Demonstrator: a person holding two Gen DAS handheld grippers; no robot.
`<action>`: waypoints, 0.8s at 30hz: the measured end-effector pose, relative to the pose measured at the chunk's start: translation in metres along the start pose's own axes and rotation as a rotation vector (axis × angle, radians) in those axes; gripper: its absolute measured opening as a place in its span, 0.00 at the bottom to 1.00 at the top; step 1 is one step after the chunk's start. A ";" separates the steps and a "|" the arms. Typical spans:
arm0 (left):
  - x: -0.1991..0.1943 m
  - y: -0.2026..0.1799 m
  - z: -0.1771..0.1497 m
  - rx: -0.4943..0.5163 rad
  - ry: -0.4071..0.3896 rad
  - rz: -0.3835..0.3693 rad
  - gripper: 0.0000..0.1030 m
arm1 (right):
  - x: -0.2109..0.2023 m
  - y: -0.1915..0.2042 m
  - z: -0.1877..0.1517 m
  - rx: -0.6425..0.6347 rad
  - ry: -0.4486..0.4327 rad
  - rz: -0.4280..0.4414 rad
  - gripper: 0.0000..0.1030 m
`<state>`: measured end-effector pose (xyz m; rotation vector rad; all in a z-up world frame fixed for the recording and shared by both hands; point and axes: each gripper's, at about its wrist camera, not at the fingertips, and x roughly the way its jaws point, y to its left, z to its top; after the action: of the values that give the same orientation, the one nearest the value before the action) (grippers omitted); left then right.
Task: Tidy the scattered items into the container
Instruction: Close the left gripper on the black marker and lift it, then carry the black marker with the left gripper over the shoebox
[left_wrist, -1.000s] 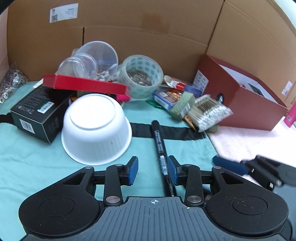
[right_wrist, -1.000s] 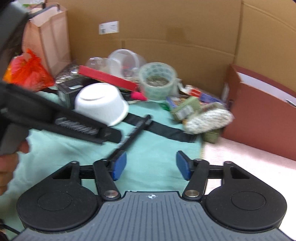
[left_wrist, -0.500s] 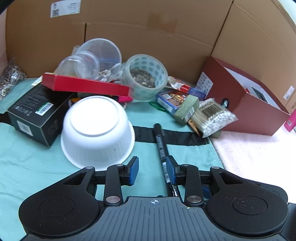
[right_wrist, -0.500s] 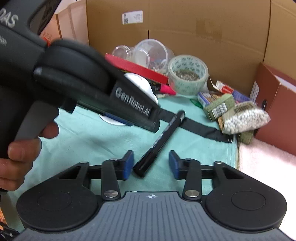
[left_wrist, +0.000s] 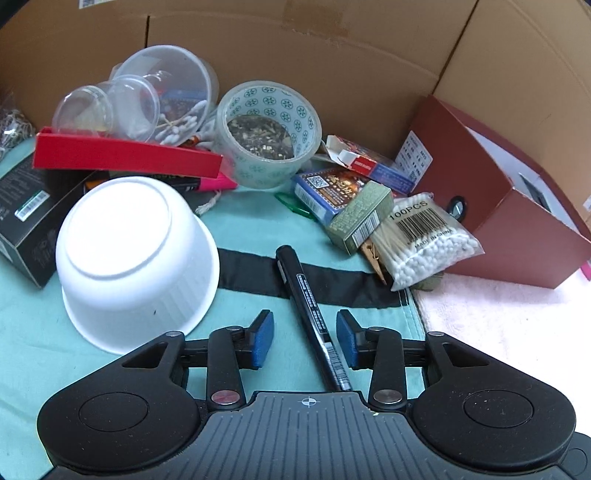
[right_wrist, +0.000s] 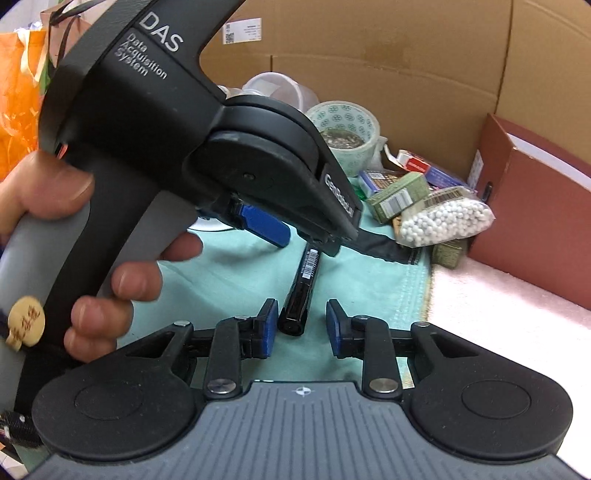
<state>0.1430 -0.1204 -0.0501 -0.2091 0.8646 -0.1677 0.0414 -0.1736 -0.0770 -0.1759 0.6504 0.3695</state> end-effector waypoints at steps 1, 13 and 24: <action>0.002 -0.001 0.002 0.001 0.007 0.002 0.23 | 0.000 -0.002 0.000 0.009 0.001 -0.005 0.31; 0.009 -0.008 0.004 0.017 0.015 0.001 0.20 | 0.012 -0.007 0.007 0.044 -0.016 -0.011 0.31; -0.014 -0.024 -0.001 0.027 -0.013 -0.019 0.17 | -0.021 -0.011 0.003 0.087 -0.052 0.004 0.17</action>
<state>0.1314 -0.1403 -0.0344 -0.1929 0.8470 -0.1953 0.0318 -0.1892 -0.0609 -0.0813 0.6141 0.3481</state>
